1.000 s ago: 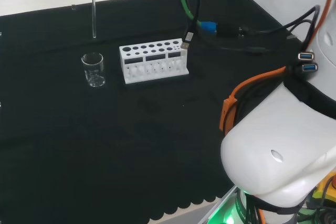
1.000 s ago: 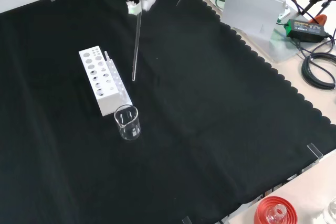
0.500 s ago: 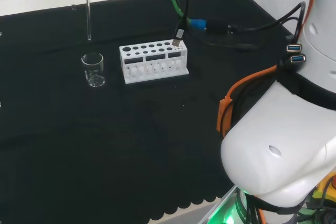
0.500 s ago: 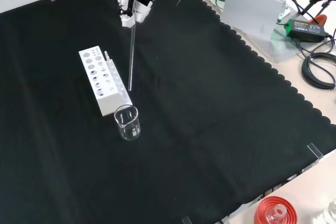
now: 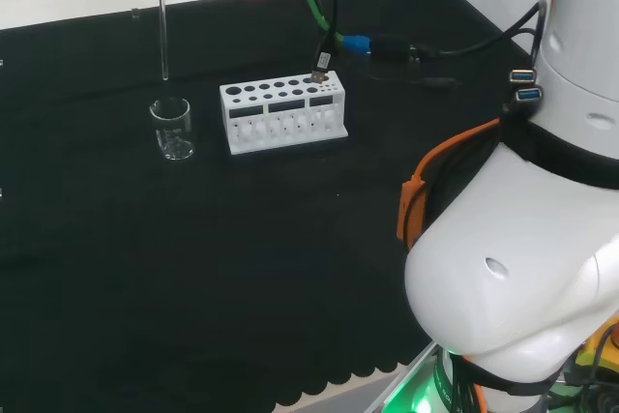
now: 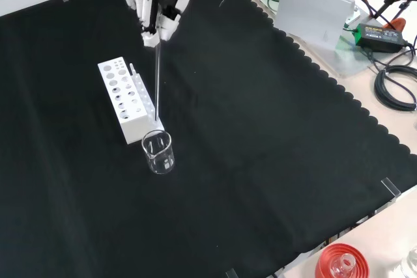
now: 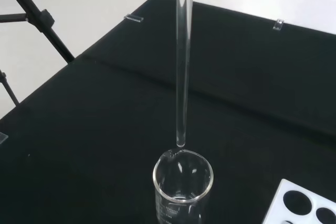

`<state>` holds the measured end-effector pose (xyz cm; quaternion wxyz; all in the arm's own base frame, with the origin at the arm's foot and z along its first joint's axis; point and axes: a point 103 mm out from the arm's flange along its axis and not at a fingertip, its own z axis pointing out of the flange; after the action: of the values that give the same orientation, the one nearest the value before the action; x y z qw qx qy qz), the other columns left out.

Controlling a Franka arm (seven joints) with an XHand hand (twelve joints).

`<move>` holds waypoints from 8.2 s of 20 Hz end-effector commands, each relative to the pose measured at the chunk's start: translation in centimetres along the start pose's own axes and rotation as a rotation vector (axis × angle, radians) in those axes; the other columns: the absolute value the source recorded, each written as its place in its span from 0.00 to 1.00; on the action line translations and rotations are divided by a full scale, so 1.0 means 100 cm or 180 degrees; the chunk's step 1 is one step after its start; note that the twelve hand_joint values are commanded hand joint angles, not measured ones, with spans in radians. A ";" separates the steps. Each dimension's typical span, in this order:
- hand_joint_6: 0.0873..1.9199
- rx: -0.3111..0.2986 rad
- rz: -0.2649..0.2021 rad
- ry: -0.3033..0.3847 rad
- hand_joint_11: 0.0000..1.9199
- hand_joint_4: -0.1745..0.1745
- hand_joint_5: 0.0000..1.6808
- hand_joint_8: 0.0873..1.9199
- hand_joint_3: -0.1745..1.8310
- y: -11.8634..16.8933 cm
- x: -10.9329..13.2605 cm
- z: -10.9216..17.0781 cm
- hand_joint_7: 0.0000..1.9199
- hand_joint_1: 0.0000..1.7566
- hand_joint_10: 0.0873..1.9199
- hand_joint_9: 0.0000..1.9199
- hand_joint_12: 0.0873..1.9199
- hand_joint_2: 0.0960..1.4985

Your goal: Stir in the beaker to the left of the white test tube rack with the glass rod.

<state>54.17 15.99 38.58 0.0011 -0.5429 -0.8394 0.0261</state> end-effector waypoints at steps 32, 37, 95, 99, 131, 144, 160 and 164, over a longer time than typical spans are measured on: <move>0.10 0.0225 -0.0093 0.0097 0.87 0.00 0.84 0.17 0.00 0.037 -0.022 0.093 0.91 0.70 0.16 0.96 0.35 0.67; 0.10 0.0252 -0.0136 0.0131 0.87 0.00 0.84 0.17 0.00 0.042 -0.020 0.106 0.91 0.70 0.16 0.96 0.35 0.67; 0.13 0.0434 -0.0262 0.0185 0.86 0.00 0.83 0.17 0.00 0.043 0.019 0.120 0.90 0.70 0.16 0.96 0.36 0.67; 0.13 0.0441 -0.0237 0.0190 0.86 0.00 0.83 0.17 0.00 0.048 0.008 0.120 0.90 0.70 0.16 0.96 0.36 0.67; 0.13 0.0561 -0.0228 0.0238 0.86 0.00 0.83 0.17 0.00 0.070 -0.016 0.133 0.90 0.70 0.16 0.96 0.36 0.67; 0.13 0.0538 -0.0181 0.0236 0.86 0.00 0.83 0.17 0.00 0.053 -0.028 0.127 0.90 0.70 0.16 0.96 0.36 0.68; 0.13 0.0523 -0.0349 0.0156 0.86 0.00 0.83 0.17 0.00 0.044 0.021 0.124 0.90 0.70 0.16 0.96 0.36 0.67; 0.13 0.0542 -0.0361 0.0166 0.86 0.00 0.83 0.17 0.00 0.052 0.019 0.125 0.90 0.70 0.16 0.96 0.36 0.67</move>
<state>57.01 18.46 26.05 0.0680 -0.4986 -0.8602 0.0823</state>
